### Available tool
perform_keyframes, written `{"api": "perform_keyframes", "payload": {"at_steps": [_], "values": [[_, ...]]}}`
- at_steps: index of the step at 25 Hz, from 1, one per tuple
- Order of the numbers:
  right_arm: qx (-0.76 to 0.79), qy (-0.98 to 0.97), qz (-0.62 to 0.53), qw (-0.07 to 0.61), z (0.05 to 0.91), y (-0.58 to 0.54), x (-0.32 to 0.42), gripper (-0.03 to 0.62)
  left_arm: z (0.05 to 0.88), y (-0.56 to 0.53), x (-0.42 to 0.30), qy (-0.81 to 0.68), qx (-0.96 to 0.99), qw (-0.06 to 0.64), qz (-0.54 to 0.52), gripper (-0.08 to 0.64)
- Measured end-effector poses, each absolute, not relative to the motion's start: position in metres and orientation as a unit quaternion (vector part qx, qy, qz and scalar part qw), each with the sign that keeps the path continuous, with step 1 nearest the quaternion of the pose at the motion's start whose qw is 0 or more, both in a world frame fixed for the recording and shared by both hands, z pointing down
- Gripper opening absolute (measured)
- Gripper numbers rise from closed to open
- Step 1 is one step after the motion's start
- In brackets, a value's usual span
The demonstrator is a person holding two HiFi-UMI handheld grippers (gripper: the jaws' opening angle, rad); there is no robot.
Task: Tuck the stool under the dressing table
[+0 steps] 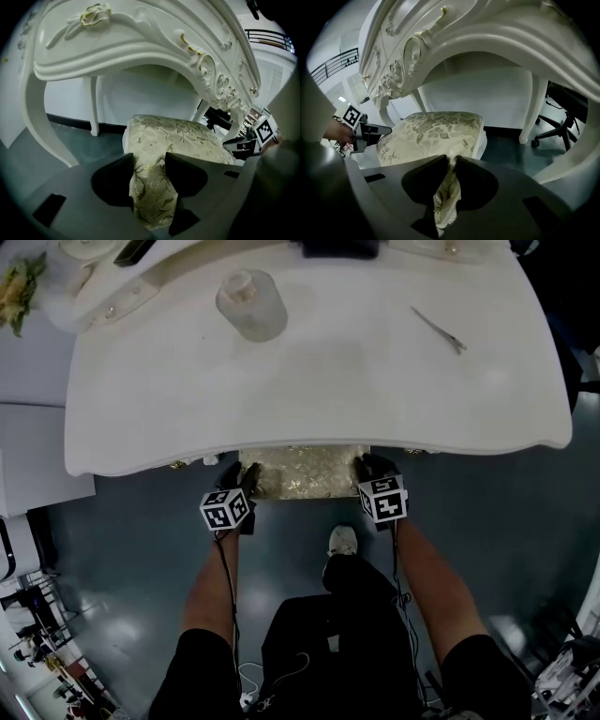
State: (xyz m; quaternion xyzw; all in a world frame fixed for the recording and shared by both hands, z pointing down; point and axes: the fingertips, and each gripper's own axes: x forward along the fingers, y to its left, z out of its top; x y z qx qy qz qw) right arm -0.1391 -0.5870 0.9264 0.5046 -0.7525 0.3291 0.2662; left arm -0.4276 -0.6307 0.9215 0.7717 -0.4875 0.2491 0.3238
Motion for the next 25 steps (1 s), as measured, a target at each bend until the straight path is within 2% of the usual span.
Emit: {"api": "perform_keyframes", "payload": {"at_steps": [11, 14, 16, 18, 20, 25], "values": [[0.548, -0.751, 0.281, 0.238, 0.914, -0.625, -0.146, 0.1, 0.912, -0.656, -0.443, -0.512, 0.772, 0.309, 0.213, 0.228], [0.571, -0.744, 0.254, 0.236, 0.893, -0.613, -0.147, 0.09, 0.894, -0.637, -0.435, -0.501, 0.782, 0.288, 0.233, 0.155], [0.58, -0.744, 0.243, 0.227, 0.87, -0.603, -0.154, 0.061, 0.87, -0.624, -0.428, -0.491, 0.795, 0.267, 0.236, 0.15], [0.588, -0.746, 0.229, 0.213, 0.84, -0.591, -0.164, 0.018, 0.836, -0.612, -0.427, -0.492, 0.804, 0.25, 0.221, 0.077], [0.599, -0.746, 0.214, 0.2, 0.801, -0.571, -0.175, 0.015, 0.791, -0.596, -0.428, -0.499, 0.812, 0.236, 0.192, 0.035], [0.623, -0.746, 0.182, 0.152, 0.677, -0.494, -0.208, 0.014, 0.663, -0.522, -0.435, -0.5, 0.831, 0.196, 0.147, 0.02]]}}
